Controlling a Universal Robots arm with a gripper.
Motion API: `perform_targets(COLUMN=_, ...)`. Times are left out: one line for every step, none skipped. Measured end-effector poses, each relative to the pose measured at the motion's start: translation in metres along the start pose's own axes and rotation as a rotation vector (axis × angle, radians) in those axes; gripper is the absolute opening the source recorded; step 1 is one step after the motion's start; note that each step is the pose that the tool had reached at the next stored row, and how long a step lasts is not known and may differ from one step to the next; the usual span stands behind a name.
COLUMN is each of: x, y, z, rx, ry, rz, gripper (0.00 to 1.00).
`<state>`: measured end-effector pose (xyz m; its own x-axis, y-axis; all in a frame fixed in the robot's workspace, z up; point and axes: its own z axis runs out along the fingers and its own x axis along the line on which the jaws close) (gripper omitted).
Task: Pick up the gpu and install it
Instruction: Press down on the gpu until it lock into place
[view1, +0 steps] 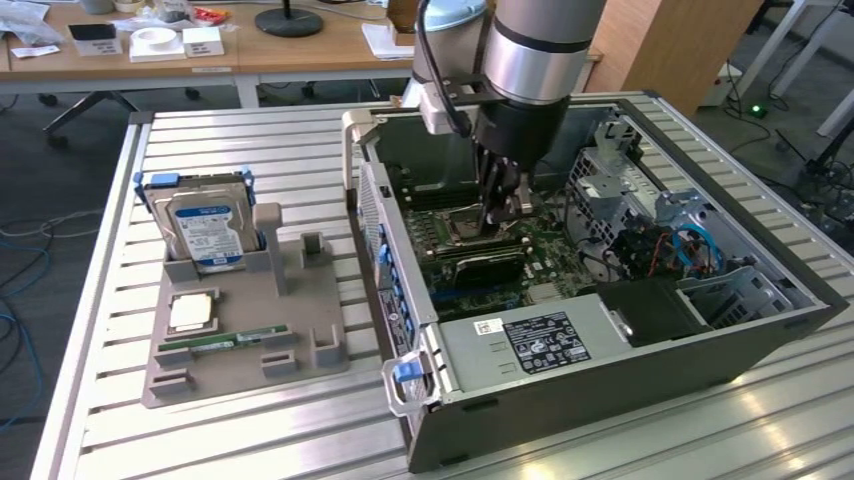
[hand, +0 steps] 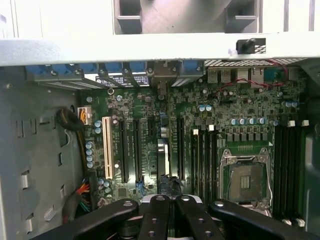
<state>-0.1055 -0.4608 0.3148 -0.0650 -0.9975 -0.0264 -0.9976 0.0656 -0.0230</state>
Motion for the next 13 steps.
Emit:
perform_targets(x=0.000, y=0.0000, z=0.0018, rx=0.0000, ry=0.0000, rz=0.000, gripper=0.11)
perform_targets(x=0.000, y=0.0001, z=0.0036, rx=0.0000, ry=0.0000, rz=0.000, gripper=0.11)
perform_targets(x=0.000, y=0.0002, z=0.0054, rx=-0.0001, ry=0.0000, rz=0.000, gripper=0.11)
perform_targets(x=0.000, y=0.0003, z=0.0073, rx=0.0000, ry=-0.0001, rz=0.000, gripper=0.11)
perform_targets(x=0.000, y=0.0004, z=0.0091, rx=0.0000, ry=-0.0001, rz=0.000, gripper=0.11)
perform_targets(x=0.000, y=0.0004, z=0.0109, rx=0.0000, ry=-0.0001, rz=0.000, gripper=0.11)
perform_targets(x=0.000, y=0.0005, z=0.0127, rx=0.0000, ry=0.0000, rz=0.000, gripper=0.11)
perform_targets(x=0.000, y=0.0006, z=0.0146, rx=0.0001, ry=-0.0002, rz=0.000, gripper=0.11)
perform_targets(x=0.000, y=0.0006, z=0.0164, rx=0.0001, ry=-0.0001, rz=0.000, gripper=0.11)
perform_targets(x=0.000, y=0.0007, z=0.0181, rx=0.0000, ry=0.0000, rz=0.000, gripper=0.11)
perform_targets(x=0.000, y=0.0009, z=0.0200, rx=0.0000, ry=0.0001, rz=0.001, gripper=0.11)
perform_targets(x=0.000, y=0.0011, z=0.0218, rx=0.0000, ry=0.0000, rz=0.001, gripper=0.11)
perform_targets(x=0.000, y=0.0013, z=0.0236, rx=0.0000, ry=0.0000, rz=0.001, gripper=0.11)
